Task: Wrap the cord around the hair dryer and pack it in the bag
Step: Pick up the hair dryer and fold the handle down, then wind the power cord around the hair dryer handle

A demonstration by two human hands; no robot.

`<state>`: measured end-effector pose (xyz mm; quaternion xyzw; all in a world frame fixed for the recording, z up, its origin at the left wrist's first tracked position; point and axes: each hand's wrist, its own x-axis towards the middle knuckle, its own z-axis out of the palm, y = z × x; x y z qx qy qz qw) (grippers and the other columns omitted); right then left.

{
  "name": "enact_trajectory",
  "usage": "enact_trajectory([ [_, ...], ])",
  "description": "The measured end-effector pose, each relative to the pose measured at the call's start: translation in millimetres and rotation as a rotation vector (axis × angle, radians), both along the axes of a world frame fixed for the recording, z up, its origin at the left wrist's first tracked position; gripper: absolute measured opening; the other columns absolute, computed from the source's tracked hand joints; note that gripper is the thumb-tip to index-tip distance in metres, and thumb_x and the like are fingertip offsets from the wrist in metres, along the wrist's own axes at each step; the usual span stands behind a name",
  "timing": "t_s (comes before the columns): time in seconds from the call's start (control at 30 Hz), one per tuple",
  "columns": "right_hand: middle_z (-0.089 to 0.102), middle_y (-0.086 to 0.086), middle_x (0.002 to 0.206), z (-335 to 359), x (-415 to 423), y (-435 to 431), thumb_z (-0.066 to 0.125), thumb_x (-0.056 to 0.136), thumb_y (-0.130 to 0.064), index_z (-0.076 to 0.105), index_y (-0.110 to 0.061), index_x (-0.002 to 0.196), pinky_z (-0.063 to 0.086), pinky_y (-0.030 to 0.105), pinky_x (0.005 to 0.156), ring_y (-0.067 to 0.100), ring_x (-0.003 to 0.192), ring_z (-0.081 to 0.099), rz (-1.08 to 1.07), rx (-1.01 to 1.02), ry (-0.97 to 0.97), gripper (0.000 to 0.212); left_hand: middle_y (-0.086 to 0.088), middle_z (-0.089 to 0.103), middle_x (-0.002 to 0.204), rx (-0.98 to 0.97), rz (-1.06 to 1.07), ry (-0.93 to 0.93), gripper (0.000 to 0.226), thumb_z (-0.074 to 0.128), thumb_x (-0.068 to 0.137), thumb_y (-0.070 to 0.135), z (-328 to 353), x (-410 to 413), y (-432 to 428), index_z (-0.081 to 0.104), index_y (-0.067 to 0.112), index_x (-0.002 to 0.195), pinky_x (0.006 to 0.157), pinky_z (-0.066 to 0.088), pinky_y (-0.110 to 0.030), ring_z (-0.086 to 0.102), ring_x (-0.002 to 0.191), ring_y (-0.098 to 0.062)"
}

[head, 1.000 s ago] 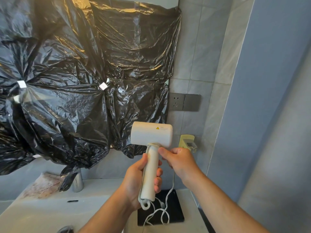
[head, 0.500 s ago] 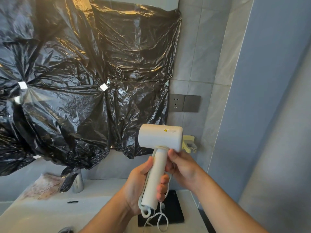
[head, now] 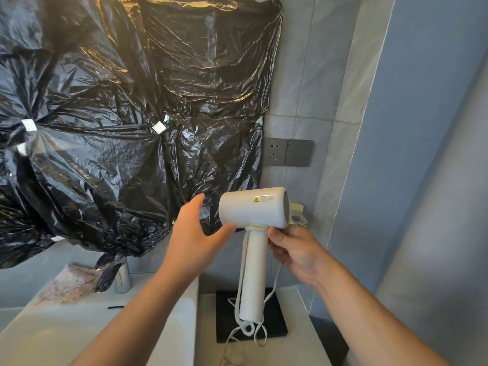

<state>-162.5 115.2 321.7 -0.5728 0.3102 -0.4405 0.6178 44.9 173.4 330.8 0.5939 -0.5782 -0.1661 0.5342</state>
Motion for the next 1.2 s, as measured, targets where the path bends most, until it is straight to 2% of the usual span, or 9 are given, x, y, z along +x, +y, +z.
enact_trajectory([
  [0.1,0.065,-0.006,0.064,3.9,2.5,1.8,0.077,0.073,-0.023,0.071,-0.012,0.084,0.029,0.02,0.054,0.008,0.058,0.039,0.036,-0.107,0.146,0.017,0.011,0.018,0.161,-0.042,-0.194,-0.475,0.117,0.086,0.068,0.045,20.3,5.2,-7.8,0.012,0.024,0.157,0.118,0.013,-0.026,0.013,0.149,-0.008],
  [0.17,0.064,-0.009,0.062,8.4,4.6,2.0,0.077,0.072,-0.02,0.073,-0.014,0.078,0.03,0.019,0.052,0.003,0.054,0.041,0.041,-0.183,0.238,0.009,0.011,0.024,0.16,0.057,-0.301,-0.584,0.121,0.09,0.06,0.046,32.9,5.6,-11.4,0.016,0.029,0.156,0.121,0.016,-0.031,0.018,0.149,-0.013],
  [0.23,0.061,-0.01,0.057,13.6,4.2,2.5,0.075,0.078,-0.014,0.073,-0.014,0.076,0.03,0.02,0.052,0.003,0.051,0.039,0.065,-0.237,0.289,0.003,0.017,0.05,0.139,0.115,-0.372,-0.507,0.101,0.09,0.052,0.046,38.0,10.2,-14.5,0.038,0.042,0.138,0.109,0.042,-0.039,0.049,0.128,-0.01],
  [0.33,0.06,-0.012,0.05,23.2,3.0,6.4,0.067,0.083,-0.006,0.07,-0.01,0.079,0.033,0.016,0.052,-0.001,0.047,0.042,0.137,-0.253,0.302,0.006,0.018,0.059,0.111,0.124,-0.413,-0.438,0.088,0.088,0.048,0.049,39.5,15.6,-10.6,0.043,0.041,0.123,0.088,0.054,-0.039,0.059,0.101,-0.004],
  [0.57,0.068,-0.013,0.06,28.4,3.0,8.9,0.064,0.083,0.004,0.071,-0.007,0.088,0.042,0.008,0.057,-0.004,0.056,0.058,0.183,-0.251,0.315,0.014,0.016,0.062,0.118,0.044,-0.495,-0.362,0.097,0.093,0.043,0.043,39.4,12.9,-11.2,0.048,0.038,0.128,0.094,0.053,-0.041,0.061,0.11,-0.008],
  [0.7,0.063,-0.005,0.063,27.9,3.8,5.9,0.078,0.072,-0.02,0.078,-0.017,0.076,0.034,0.019,0.053,0.007,0.057,0.043,0.151,-0.229,0.279,0.005,0.016,0.062,0.112,0.04,-0.397,-0.301,0.092,0.088,0.045,0.045,32.6,12.2,-10.2,0.046,0.037,0.126,0.088,0.056,-0.038,0.063,0.102,-0.005],
  [0.93,0.066,0.004,0.068,27.3,4.0,-2.5,0.086,0.052,-0.053,0.076,-0.012,0.077,0.044,0.022,0.055,0.014,0.06,0.056,0.187,-0.183,0.247,0.049,0.0,0.069,0.114,-0.004,-0.466,-0.057,0.09,0.094,0.044,0.043,24.7,15.7,-12.8,0.056,0.025,0.123,0.089,0.056,-0.049,0.067,0.104,-0.019],
  [1.07,0.07,0.004,0.067,33.6,2.6,2.8,0.07,0.077,-0.028,0.074,-0.007,0.086,0.049,0.021,0.05,0.011,0.055,0.063,0.229,-0.09,0.172,0.023,-0.005,0.068,0.115,-0.042,-0.476,0.04,0.085,0.091,0.049,0.043,22.0,15.1,-13.8,0.057,0.021,0.124,0.089,0.056,-0.049,0.066,0.104,-0.024],
  [1.2,0.075,-0.003,0.074,34.6,7.1,0.2,0.071,0.076,-0.021,0.079,-0.025,0.078,0.054,0.021,0.055,0.007,0.061,0.068,0.203,-0.094,0.139,0.01,-0.014,0.07,0.108,-0.093,-0.455,0.242,0.071,0.088,0.054,0.038,18.9,9.0,-10.4,0.063,0.017,0.116,0.082,0.057,-0.049,0.066,0.099,-0.036],
])
